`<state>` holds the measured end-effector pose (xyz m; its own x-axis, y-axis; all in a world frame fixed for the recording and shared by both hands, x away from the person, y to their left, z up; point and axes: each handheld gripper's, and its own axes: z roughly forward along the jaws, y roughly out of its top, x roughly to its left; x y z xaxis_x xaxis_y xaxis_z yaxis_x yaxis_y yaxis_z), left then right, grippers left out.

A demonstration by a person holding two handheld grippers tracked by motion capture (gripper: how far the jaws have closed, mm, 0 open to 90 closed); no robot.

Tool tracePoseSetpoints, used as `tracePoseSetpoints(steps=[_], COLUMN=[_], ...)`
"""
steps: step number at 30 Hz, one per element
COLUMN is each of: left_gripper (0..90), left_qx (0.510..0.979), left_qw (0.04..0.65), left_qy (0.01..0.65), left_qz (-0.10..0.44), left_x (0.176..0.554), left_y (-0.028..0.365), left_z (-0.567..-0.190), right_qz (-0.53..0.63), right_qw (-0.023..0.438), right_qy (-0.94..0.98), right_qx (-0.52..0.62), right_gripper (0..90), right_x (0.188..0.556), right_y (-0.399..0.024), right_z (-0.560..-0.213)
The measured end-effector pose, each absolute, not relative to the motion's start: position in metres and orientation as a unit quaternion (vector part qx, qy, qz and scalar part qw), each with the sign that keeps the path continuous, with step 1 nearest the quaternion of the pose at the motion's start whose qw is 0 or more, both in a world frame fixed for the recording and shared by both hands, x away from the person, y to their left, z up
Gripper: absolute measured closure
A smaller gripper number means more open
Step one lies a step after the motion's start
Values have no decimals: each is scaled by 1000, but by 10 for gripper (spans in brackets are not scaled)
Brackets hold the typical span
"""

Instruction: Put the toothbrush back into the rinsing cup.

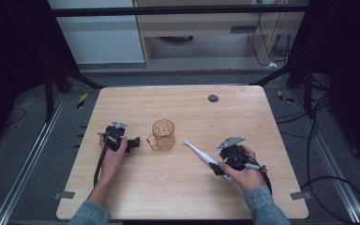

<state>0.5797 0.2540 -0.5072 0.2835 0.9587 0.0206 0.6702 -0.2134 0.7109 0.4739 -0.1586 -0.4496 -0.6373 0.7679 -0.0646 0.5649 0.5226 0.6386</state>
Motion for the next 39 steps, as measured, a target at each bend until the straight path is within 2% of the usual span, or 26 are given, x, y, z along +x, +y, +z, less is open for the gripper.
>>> tracePoseSetpoints(steps=[15, 34, 39], left_gripper=[0, 0, 0], left_qx=[741, 742, 742], left_qw=[303, 304, 303], left_qy=[549, 548, 549], left_qz=[238, 238, 238], left_x=[580, 582, 582], left_y=[254, 254, 254], left_z=[-507, -507, -507], right_qz=[251, 234, 235], right_qw=[149, 128, 122], right_qy=[883, 897, 900], right_qx=[368, 352, 346], right_gripper=[197, 354, 372], right_x=[494, 504, 507], right_y=[-131, -116, -113], right_z=[-441, -437, -439])
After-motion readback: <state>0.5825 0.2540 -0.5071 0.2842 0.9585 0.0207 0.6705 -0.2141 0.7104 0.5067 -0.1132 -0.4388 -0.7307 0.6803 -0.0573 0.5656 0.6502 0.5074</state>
